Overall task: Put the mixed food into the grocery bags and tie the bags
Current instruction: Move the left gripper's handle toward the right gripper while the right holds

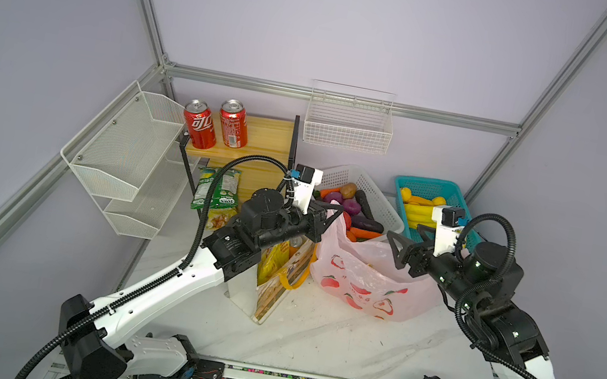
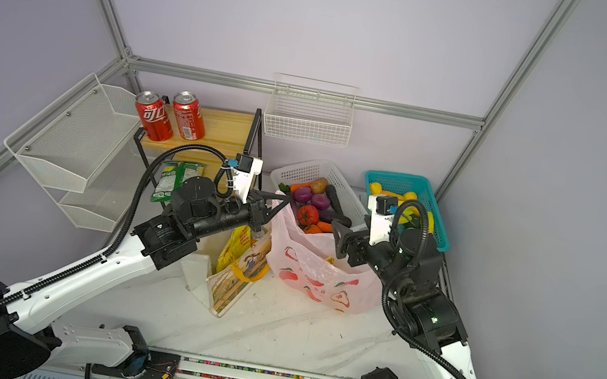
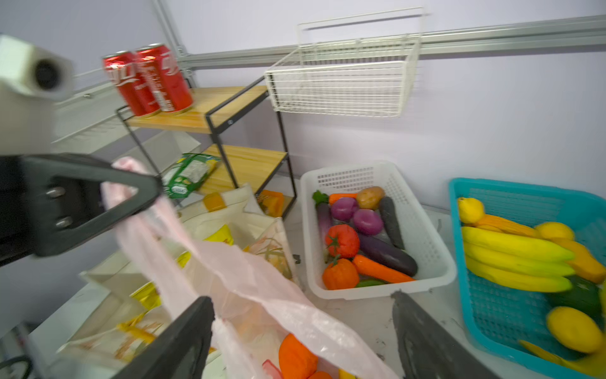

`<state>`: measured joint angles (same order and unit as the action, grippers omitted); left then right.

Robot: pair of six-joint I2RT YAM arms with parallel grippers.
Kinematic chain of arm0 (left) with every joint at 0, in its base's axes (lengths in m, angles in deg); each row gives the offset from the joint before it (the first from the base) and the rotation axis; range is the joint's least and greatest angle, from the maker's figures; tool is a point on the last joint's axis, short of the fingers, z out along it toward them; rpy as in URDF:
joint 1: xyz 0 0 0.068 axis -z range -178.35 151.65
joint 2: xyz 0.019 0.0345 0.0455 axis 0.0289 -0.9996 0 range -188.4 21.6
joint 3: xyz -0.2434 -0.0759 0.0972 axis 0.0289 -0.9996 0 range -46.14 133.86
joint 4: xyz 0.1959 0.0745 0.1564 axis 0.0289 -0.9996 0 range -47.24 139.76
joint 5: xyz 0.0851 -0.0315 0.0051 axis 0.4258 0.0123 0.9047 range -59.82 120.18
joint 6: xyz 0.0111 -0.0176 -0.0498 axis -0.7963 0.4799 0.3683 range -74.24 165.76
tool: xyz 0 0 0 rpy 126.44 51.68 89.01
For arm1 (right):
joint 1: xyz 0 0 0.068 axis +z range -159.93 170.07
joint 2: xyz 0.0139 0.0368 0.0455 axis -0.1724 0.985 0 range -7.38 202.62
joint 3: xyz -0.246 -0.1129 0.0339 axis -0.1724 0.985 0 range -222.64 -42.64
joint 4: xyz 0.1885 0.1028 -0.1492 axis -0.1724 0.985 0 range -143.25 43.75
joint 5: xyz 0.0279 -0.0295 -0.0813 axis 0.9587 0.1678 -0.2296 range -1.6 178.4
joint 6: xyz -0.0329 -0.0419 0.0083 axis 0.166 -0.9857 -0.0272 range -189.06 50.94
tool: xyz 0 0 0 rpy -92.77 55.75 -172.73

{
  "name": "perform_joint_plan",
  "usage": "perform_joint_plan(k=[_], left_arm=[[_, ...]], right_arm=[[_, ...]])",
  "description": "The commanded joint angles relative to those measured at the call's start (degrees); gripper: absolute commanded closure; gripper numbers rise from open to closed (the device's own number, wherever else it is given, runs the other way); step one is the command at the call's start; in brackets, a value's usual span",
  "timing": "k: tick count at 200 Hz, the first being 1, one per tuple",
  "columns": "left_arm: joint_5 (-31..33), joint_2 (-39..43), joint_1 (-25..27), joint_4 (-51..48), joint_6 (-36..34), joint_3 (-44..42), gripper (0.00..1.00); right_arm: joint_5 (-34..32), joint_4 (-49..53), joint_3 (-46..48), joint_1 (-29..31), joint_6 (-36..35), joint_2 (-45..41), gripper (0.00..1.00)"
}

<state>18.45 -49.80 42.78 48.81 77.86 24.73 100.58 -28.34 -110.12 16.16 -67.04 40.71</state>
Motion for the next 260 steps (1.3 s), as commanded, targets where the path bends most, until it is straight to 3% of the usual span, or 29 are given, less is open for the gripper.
perform_joint_plan(k=[1,31,72,97,113,123,147,183,222,260], left_arm=[[-0.76,-0.25,-0.25,1.39,1.63,3.04,1.00],[-1.45,-0.68,-0.30,0.99,2.06,3.26,1.00],[-1.09,-1.05,-0.26,-0.58,1.83,4.01,1.00],[-0.85,-1.19,-0.39,-0.69,1.74,3.92,1.00],[-0.24,-1.17,-0.67,-0.88,2.44,3.92,1.00],[-0.36,-1.14,-1.03,-0.97,3.04,3.92,1.00],[-0.73,-1.20,-1.72,-1.99,3.47,4.45,1.00],[-1.79,-1.55,-2.02,-2.82,4.33,5.22,1.00],[-2.60,-1.91,-2.01,-3.44,5.01,5.95,1.00],[-3.49,-2.03,-2.01,-3.60,5.87,6.77,1.00]], right_arm=[[12.94,-8.28,2.60,0.17,-0.74,-1.75,0.12],[13.50,-17.82,5.94,3.32,-1.78,0.52,0.10],[3.85,-20.76,4.19,11.55,-6.98,4.05,0.10],[-11.00,-16.03,-2.73,12.06,-3.59,8.55,0.10],[-15.45,-9.07,-8.37,12.06,-3.30,11.00,0.10],[-13.10,-6.28,-9.99,12.06,-5.77,11.65,0.10],[1.12,-6.26,-7.60,12.14,-7.74,12.32,0.11],[8.41,-18.03,4.04,12.32,-7.85,8.43,0.09],[5.86,-31.86,10.52,14.43,-4.87,11.77,0.08],[1.14,-41.88,13.70,16.28,-6.28,15.88,0.08]])
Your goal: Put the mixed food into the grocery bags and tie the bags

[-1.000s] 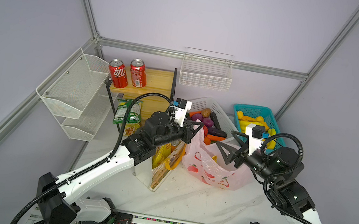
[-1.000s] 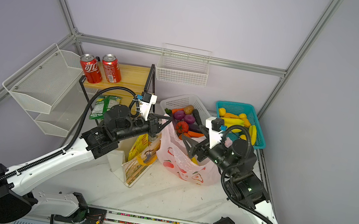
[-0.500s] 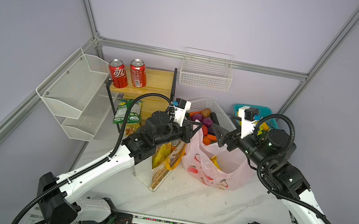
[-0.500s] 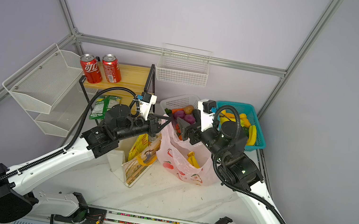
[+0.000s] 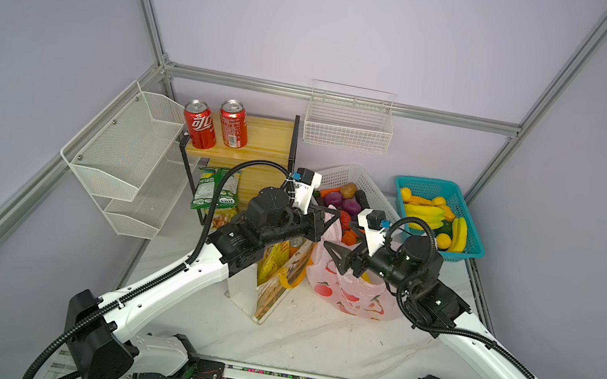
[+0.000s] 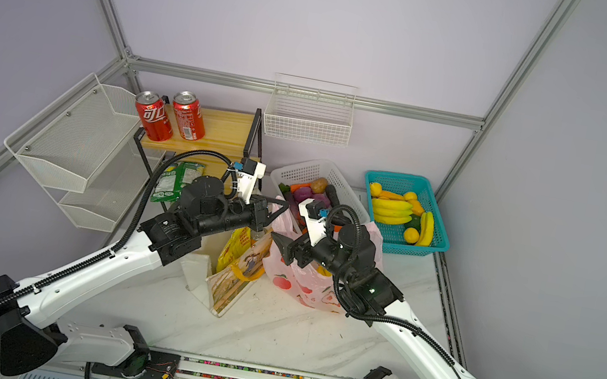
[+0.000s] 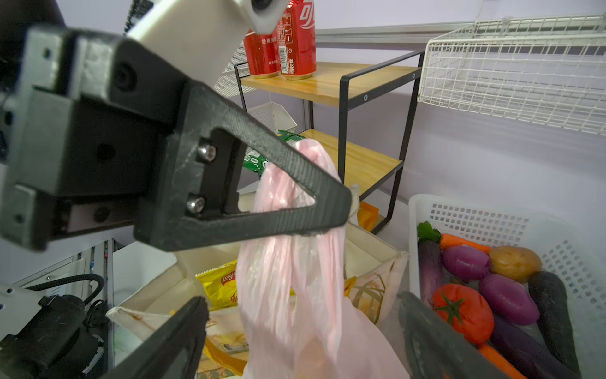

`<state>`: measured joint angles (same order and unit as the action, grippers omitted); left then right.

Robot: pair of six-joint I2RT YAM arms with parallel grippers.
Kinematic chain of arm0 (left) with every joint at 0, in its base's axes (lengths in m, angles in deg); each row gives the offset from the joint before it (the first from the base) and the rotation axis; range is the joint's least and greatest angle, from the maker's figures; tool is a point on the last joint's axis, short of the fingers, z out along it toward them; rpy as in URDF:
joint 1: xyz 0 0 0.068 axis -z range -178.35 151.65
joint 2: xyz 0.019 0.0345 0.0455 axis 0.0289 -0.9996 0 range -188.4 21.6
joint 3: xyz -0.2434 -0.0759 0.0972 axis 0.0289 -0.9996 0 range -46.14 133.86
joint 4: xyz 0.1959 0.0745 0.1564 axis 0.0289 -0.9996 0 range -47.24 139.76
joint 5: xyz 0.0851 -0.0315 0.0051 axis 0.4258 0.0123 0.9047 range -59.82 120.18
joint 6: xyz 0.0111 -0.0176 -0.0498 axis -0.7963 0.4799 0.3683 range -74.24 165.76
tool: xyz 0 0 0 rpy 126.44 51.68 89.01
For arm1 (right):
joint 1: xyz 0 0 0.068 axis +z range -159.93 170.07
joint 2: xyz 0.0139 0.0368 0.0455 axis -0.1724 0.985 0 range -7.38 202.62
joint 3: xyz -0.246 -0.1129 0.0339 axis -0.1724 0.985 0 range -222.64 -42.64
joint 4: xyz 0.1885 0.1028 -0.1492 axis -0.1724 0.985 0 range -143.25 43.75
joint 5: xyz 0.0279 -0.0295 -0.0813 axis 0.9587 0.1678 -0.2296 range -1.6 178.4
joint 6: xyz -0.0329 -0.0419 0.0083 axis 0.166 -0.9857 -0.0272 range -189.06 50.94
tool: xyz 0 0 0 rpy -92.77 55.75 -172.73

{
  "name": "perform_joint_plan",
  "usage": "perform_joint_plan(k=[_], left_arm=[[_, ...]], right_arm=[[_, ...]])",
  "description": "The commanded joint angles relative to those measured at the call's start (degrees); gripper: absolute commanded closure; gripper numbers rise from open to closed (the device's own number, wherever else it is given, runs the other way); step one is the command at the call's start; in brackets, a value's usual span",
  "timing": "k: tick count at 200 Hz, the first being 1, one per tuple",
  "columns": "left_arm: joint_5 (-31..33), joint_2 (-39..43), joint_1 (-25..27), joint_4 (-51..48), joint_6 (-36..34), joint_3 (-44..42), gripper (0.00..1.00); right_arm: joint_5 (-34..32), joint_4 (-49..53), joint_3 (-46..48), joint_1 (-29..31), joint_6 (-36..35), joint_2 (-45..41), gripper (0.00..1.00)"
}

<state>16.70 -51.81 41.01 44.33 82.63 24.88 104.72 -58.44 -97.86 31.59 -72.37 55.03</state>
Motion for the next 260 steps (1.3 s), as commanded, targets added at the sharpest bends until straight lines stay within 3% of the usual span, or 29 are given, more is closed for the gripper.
perform_joint_plan(k=[1,20,67,95,107,135,157,200,216,226,240,260], left_arm=[[-1.87,0.00,-0.24,0.87,1.11,6.64,1.00],[-2.34,0.18,-0.29,0.59,1.60,7.11,1.00],[-3.88,1.36,-0.50,1.46,4.33,7.82,1.00],[-5.73,1.23,-1.01,0.90,4.02,8.20,1.00],[-7.09,1.20,-1.29,0.37,1.99,8.01,0.98],[-10.89,1.16,-2.25,-2.71,-5.44,8.30,0.80],[-14.65,0.57,-2.61,-3.83,-10.64,9.41,0.66],[-20.25,-1.80,-2.62,-8.51,-16.22,14.02,0.53],[-20.43,-2.17,-2.62,-9.23,-16.66,14.14,0.58],[-19.02,-2.46,-2.61,-9.48,-16.62,14.19,0.73],[-17.32,-2.64,-2.62,-9.65,-15.34,14.40,0.98],[-16.59,-2.29,-2.53,-8.06,-13.02,13.04,1.00]], right_arm=[[-3.15,-12.17,1.57,0.85,-0.97,1.66,0.08],[-4.09,-17.34,3.59,0.85,-1.32,3.02,0.17],[-1.50,-32.89,17.05,0.84,-1.06,4.72,0.58],[0.12,-29.94,19.26,0.69,-1.83,2.07,0.90],[1.81,-26.23,19.53,-0.04,-2.83,-0.33,0.98],[11.23,-13.71,17.92,-3.89,-5.09,-3.48,1.00],[15.77,-12.61,17.53,-4.12,-4.42,-4.19,1.00],[19.15,-9.75,15.48,-4.82,-4.28,-2.66,1.00],[19.45,-9.82,15.42,-5.28,-4.33,-2.85,1.00],[19.54,-9.66,15.20,-5.30,-4.08,-2.89,0.98],[16.88,-8.25,14.68,-5.30,-5.17,-3.07,0.87],[13.93,-9.89,14.76,-5.28,-2.98,-4.35,0.84]])
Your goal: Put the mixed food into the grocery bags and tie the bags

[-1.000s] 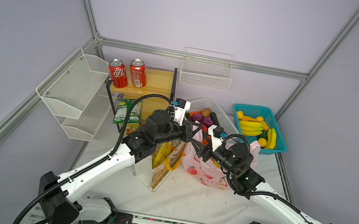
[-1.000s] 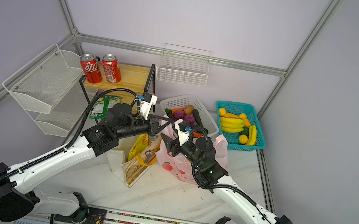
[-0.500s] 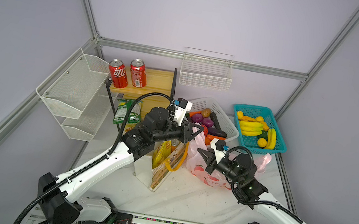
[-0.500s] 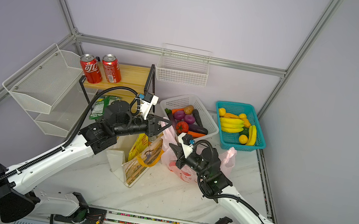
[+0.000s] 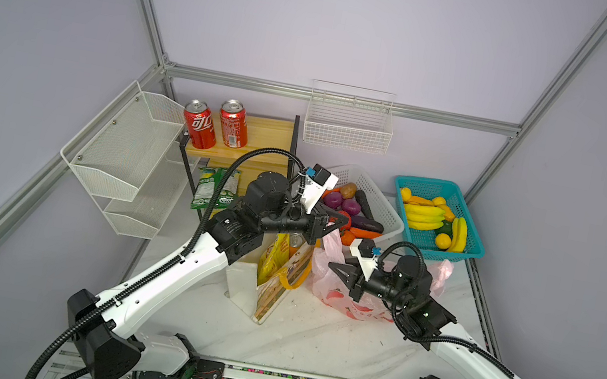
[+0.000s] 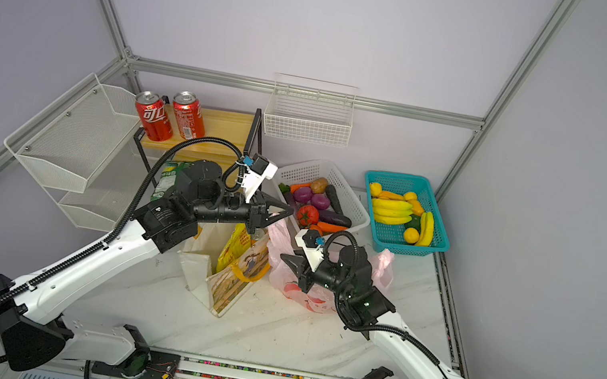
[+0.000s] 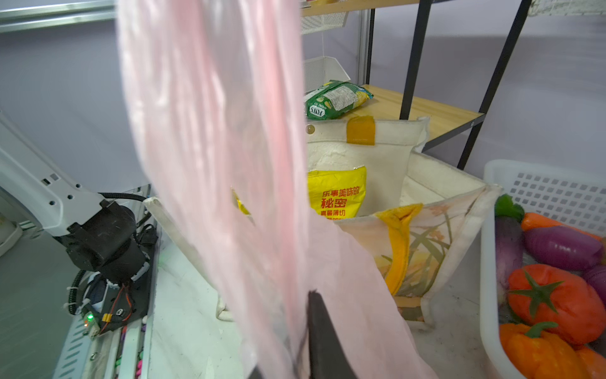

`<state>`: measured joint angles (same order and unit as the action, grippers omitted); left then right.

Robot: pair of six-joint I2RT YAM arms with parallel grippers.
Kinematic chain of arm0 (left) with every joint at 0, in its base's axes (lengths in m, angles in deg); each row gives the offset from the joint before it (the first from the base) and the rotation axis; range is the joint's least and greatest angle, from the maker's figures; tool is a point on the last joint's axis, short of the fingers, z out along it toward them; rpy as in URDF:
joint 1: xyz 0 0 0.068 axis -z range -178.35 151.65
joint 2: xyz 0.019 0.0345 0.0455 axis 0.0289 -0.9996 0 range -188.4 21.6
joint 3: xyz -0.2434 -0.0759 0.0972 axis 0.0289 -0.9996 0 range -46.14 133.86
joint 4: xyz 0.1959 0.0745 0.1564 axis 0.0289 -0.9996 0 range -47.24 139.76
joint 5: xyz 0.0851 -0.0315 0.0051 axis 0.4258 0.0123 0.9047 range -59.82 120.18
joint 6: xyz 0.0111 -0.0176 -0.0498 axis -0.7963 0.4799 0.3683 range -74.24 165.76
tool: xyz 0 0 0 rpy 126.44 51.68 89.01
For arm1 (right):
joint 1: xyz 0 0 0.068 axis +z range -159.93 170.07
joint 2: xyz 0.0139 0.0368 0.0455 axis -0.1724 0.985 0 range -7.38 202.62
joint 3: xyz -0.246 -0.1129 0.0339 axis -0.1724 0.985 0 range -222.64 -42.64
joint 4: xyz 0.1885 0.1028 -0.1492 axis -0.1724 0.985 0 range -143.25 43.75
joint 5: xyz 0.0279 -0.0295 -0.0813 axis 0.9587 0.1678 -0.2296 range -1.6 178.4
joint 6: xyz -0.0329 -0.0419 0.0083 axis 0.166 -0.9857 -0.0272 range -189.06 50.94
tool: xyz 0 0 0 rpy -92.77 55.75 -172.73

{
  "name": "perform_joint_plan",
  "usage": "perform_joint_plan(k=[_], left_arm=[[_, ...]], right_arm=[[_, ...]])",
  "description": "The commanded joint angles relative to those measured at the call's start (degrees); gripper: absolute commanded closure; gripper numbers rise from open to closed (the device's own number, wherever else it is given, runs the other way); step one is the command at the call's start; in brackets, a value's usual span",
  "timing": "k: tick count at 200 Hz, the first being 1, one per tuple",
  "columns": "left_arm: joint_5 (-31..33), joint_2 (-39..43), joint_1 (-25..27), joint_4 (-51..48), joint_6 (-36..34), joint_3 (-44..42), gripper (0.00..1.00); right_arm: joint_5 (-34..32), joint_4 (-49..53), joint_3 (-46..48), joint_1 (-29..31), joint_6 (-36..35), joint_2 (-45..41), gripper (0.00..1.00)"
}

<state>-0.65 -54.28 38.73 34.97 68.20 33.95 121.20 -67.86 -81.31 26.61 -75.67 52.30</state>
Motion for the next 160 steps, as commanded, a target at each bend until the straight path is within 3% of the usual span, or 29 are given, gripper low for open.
perform_joint_plan(k=[1,12,35,48,81,112,160], left_arm=[[0.81,0.19,-0.25,1.50,1.53,3.90,1.00],[1.11,0.70,-0.25,2.83,2.47,2.81,1.00],[1.48,1.67,-0.25,4.58,2.84,1.42,1.00],[2.24,1.85,-0.25,3.95,2.61,1.71,1.00],[5.81,2.24,-0.26,2.41,5.74,1.75,1.00],[7.16,2.88,-0.13,4.18,10.26,-0.15,1.00],[7.80,3.36,0.09,5.19,13.15,-0.91,1.00]], right_arm=[[-2.64,-0.57,-1.77,-0.27,0.44,-1.73,0.84],[-3.94,-1.69,-1.36,-0.32,1.30,-2.39,0.89],[-4.06,-1.79,-1.39,-0.32,1.66,-1.65,0.88],[-4.55,-0.61,-1.97,-0.32,1.78,-0.88,0.78],[-10.03,-7.67,0.79,1.56,5.86,-4.12,0.40],[-20.13,-11.14,-0.03,7.39,4.90,-4.00,0.18],[-46.99,-19.05,-3.46,18.06,2.99,2.05,0.15]])
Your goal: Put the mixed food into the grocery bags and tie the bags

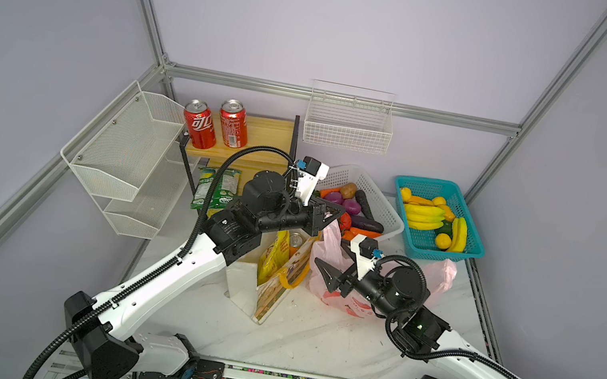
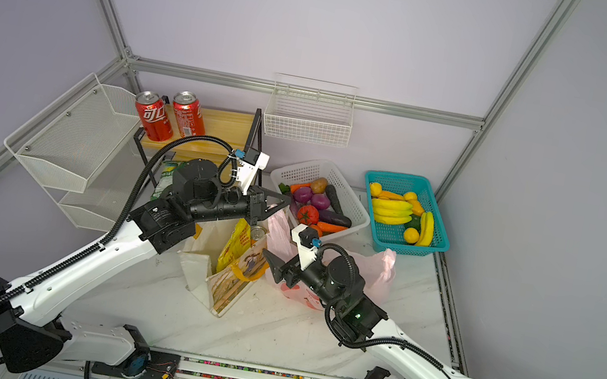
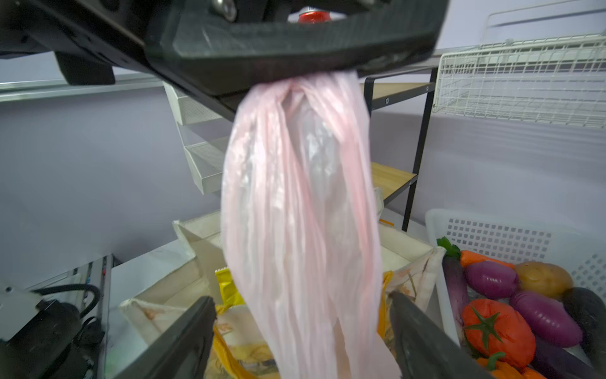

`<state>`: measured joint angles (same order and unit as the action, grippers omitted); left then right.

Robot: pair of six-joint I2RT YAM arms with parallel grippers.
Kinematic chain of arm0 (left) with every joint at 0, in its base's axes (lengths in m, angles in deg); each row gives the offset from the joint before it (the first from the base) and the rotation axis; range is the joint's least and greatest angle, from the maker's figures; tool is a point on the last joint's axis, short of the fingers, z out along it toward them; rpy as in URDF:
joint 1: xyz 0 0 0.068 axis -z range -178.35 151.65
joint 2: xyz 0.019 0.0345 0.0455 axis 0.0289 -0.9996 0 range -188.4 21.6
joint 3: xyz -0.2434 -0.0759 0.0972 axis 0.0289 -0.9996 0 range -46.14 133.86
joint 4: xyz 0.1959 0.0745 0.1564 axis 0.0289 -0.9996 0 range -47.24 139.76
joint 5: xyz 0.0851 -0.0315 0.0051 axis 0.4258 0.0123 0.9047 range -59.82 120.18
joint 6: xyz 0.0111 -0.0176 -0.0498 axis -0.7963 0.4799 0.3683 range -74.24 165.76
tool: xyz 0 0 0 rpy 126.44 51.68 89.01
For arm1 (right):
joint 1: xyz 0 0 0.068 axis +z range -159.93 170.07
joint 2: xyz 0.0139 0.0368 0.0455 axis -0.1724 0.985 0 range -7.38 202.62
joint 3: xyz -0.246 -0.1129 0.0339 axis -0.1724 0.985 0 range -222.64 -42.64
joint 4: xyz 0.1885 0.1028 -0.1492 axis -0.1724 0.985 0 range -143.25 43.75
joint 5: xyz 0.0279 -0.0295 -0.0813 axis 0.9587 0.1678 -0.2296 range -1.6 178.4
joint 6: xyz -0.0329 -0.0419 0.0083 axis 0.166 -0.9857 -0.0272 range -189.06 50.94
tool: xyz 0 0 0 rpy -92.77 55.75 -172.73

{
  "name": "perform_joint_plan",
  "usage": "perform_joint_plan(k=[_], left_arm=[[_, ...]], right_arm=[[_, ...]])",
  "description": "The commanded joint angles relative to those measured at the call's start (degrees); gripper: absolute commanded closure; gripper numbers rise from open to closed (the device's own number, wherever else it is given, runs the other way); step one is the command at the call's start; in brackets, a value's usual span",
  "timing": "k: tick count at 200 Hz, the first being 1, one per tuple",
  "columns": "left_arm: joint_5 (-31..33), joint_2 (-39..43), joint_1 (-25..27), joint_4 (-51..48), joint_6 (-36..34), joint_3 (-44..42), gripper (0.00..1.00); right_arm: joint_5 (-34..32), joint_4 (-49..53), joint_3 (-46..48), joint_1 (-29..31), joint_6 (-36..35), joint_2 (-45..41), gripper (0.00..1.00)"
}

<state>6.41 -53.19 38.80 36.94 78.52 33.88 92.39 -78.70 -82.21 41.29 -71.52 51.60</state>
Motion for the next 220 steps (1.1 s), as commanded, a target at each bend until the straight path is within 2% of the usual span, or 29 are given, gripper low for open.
perform_joint_plan(k=[1,29,38,65,95,112,130,143,156,164,190,203,220], left_arm=[[0.70,2.31,0.03,3.27,2.84,-0.84,1.00],[0.48,2.41,0.03,3.50,3.69,-0.88,1.00],[0.37,2.44,0.03,3.64,3.91,-0.86,1.00],[1.60,3.13,0.04,3.51,4.53,-0.92,1.00],[4.23,3.69,-0.78,3.11,4.78,-1.06,1.00],[4.32,3.10,-1.65,2.74,4.82,-0.77,1.00],[3.91,2.21,-2.50,2.48,4.61,-0.25,1.00],[3.82,1.56,-3.11,1.73,4.14,0.74,1.00],[4.25,0.96,-3.93,0.79,3.38,1.71,1.00],[4.65,0.62,-4.46,0.44,2.95,2.27,1.00],[5.24,-0.88,-6.65,-1.57,1.94,4.30,1.00],[5.62,-1.57,-7.88,-2.79,0.59,5.70,1.00],[5.85,-2.58,-10.25,-4.70,-0.31,7.27,1.00]], right_arm=[[-18.56,-8.43,-2.64,3.50,-1.24,2.95,0.15],[-32.34,-13.38,-4.88,7.16,0.02,9.60,0.19],[-34.05,-14.67,-5.42,7.74,0.45,11.73,0.21],[-39.12,-18.32,-3.17,8.12,4.43,16.62,0.40],[-38.07,-20.18,3.29,8.10,7.61,17.70,0.60],[-36.20,-18.46,4.12,8.09,7.44,16.11,0.66],[-33.89,-16.25,3.42,8.10,5.80,14.59,0.66],[-32.51,-14.24,2.11,8.03,4.49,13.95,0.58],[-30.32,-9.66,-0.42,8.03,3.51,13.47,0.37],[-28.84,-6.85,-1.76,8.02,2.91,13.15,0.28],[-25.53,7.57,-7.09,7.96,2.81,9.92,0.08],[-23.34,14.46,-9.41,7.93,2.83,6.92,0.03],[-20.07,22.66,-13.13,7.94,2.65,2.96,0.03]])
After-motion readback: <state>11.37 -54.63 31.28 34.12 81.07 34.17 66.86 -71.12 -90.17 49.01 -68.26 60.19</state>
